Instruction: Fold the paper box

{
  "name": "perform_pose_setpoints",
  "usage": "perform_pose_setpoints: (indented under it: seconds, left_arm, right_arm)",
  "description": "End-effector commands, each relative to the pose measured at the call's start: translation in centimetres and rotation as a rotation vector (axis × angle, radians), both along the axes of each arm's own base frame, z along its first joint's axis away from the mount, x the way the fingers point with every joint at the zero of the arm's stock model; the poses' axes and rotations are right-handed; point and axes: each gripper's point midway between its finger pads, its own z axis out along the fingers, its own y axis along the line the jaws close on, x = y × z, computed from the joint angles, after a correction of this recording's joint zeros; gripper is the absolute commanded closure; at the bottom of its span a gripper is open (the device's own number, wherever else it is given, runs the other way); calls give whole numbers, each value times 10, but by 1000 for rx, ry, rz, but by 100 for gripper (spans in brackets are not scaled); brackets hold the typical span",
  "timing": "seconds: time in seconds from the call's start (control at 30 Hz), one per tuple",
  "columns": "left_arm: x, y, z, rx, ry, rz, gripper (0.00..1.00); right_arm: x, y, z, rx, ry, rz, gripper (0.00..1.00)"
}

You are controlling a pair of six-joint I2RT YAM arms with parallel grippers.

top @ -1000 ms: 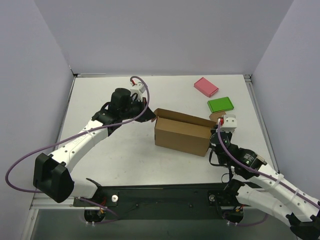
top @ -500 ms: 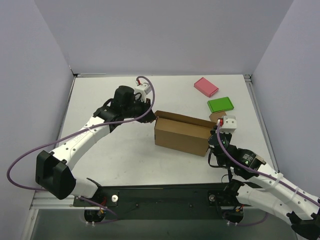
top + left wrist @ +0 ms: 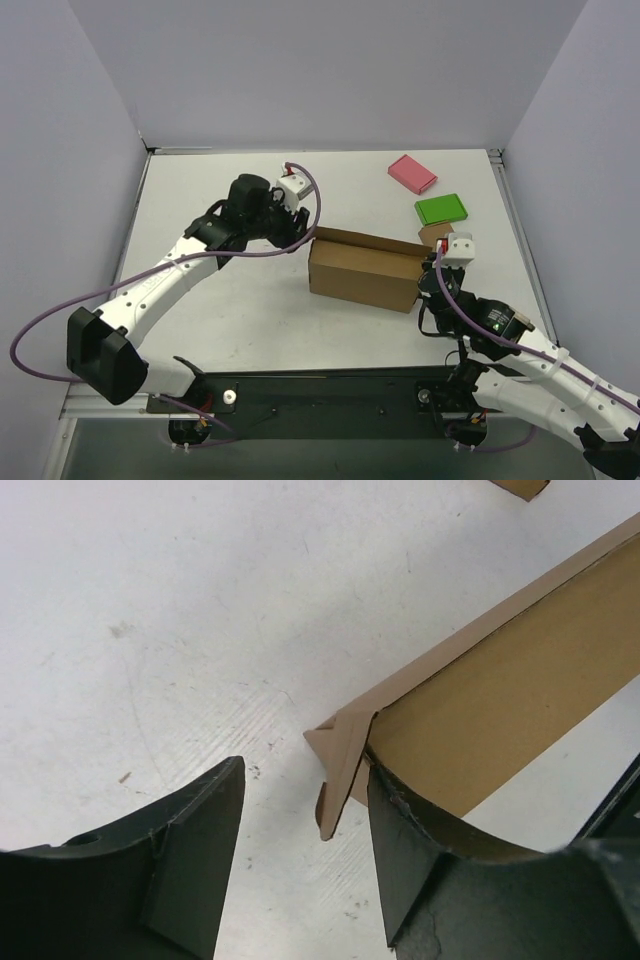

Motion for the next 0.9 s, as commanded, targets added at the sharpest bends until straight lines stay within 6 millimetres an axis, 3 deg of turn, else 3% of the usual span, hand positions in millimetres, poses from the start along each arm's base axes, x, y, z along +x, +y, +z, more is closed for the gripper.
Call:
perform_pose_setpoints:
  seconds: [0.0, 0.13, 0.47, 0.67, 0.8, 0.87]
  left_arm:
    - [2, 1, 45, 17, -193, -73, 41]
    - [-3, 1, 42, 37, -192, -100, 52]
    - [-17, 2, 28, 72, -123, -114, 55]
    - [-22, -1, 26, 67, -96, -112, 77]
    - [-25, -6, 19, 40, -12, -51, 100]
    - [-24, -8, 19, 9, 37, 9, 100]
  right_arm:
    - [-15, -7, -25, -74, 101, 32, 100]
    - [-16, -7, -24, -74, 98, 33, 100]
    - [-16, -10, -24, -74, 92, 26, 100]
    - [-16, -10, -25, -78, 97, 21, 100]
    - [-16, -11, -27, -86, 99, 13, 100]
    - [-16, -11, -29, -88, 102, 10, 100]
